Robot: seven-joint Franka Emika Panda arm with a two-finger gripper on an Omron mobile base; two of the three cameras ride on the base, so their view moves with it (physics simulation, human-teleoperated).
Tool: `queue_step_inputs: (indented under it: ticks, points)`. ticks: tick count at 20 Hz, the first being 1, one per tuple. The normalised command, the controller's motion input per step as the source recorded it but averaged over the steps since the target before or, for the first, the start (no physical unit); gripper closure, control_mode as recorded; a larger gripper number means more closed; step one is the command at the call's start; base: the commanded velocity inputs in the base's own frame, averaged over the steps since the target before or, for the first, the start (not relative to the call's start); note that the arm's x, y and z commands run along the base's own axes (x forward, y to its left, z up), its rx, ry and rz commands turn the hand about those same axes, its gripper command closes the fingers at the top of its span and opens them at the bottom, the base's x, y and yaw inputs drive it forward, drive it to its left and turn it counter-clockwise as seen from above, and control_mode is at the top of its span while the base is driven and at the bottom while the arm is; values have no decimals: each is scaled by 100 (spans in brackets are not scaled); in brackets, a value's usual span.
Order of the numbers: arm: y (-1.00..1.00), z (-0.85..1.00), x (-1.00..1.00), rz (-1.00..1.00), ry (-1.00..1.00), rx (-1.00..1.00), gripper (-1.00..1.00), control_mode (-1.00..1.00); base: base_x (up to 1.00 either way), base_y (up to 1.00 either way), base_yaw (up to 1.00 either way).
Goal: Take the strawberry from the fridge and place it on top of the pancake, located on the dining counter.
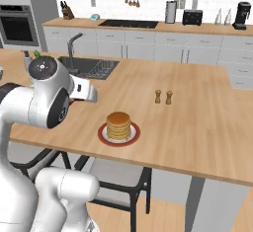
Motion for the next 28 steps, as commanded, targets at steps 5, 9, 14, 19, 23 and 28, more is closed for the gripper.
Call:
queue_step_inputs:
  ticks: [5, 9, 14, 19, 23, 28]
  points:
    - [-37, -7, 84, -1, 17, 0, 100, -100, 0, 0, 0]
    - [-2, -20, 74, -6, 31, 0, 100, -100, 0, 0, 0]
    - [0, -49, 58, -5, 26, -2, 100, -100, 0, 0, 0]
    - [-38, -44, 40, 0, 3, 0, 100, -100, 0, 0, 0]
    - [-24, -24, 28, -1, 1, 0, 100, -100, 0, 0, 0]
    - [-13, -38, 26, 0, 8, 0, 100, -100, 0, 0, 0]
